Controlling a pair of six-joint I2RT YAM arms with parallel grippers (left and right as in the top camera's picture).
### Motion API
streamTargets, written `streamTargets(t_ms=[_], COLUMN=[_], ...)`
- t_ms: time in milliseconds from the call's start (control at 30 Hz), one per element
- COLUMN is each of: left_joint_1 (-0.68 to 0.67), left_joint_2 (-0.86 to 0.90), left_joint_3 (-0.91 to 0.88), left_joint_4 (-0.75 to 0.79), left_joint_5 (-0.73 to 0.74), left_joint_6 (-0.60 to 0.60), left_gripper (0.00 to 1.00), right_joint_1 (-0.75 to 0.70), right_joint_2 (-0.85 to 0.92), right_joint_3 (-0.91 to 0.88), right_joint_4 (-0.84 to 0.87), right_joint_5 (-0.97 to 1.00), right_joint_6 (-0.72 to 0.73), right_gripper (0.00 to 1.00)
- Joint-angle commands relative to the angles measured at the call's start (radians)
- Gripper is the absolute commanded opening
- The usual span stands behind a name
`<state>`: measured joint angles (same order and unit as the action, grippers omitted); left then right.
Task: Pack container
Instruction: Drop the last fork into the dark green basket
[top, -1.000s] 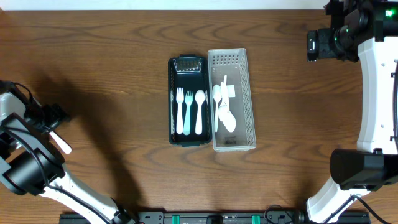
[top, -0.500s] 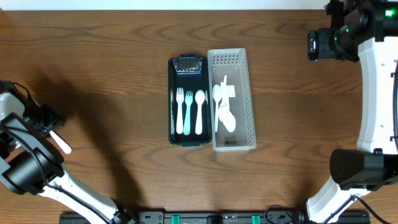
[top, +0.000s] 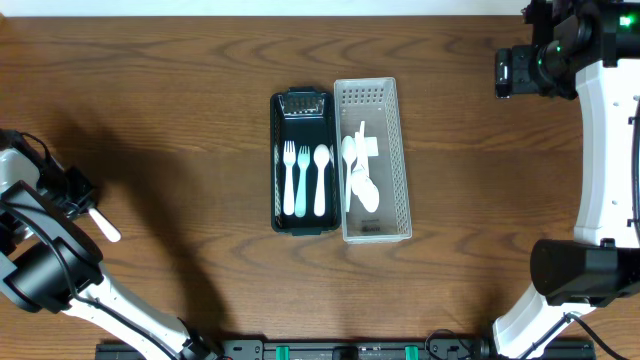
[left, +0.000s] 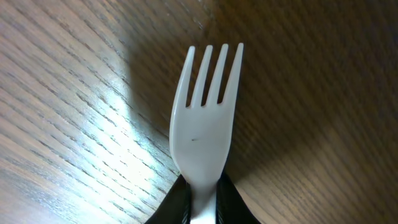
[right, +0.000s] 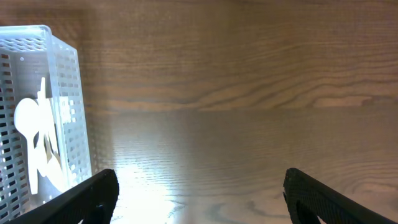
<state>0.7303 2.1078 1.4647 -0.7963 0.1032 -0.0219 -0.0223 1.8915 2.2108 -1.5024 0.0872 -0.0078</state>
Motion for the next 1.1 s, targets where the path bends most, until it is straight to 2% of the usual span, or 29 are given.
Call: streamTargets(t_ms=[0,167,300,500,633,800,1067], left_joint_1=[-0.016,-0.101,-0.241,-0.556,-0.772,-0.985,-1.124], left_joint_2=[0.035,-0.069,-0.213,-0.444,-0.529,-0.524,-0.358], left_joint_3=[-0.011,0.032,0.079,0.133,0.143,0.143,0.143], left_joint_4=[-0.014,-0.083,-0.143,-0.163,-0.144,-0.129,-0.116], left_joint_5=[0.021,0.021,0.021,0.021,0.021,0.02,0.021], left_joint_6=[-0.026,-0.028,-0.027,-0.045,-0.095,-0.173,-0.198], left_gripper=[0.06,0.06,0.06,0.06,0.06,0.06,0.06], right_joint_1=[-0.003,-0.003,-0.003,-0.003,-0.003,-0.003,-0.003], right_joint_2=[0.007,0.007,0.007,0.007,0.007,0.007,0.017], right_joint_3=[0.0,0.0,0.0,0.0,0.0,0.0,-0.019], right_joint_4=[0.0,0.014,0.036,0.045,0.045,0.045,0.048], right_joint_5=[0.01,0.01,0.01,0.01,0.01,0.01,0.01], right_joint_6=[0.014,0.014,0.014,0.014,0.014,0.01,0.01], right_gripper=[0.88,0.88,0.89,0.89,0.9,0.91,0.91])
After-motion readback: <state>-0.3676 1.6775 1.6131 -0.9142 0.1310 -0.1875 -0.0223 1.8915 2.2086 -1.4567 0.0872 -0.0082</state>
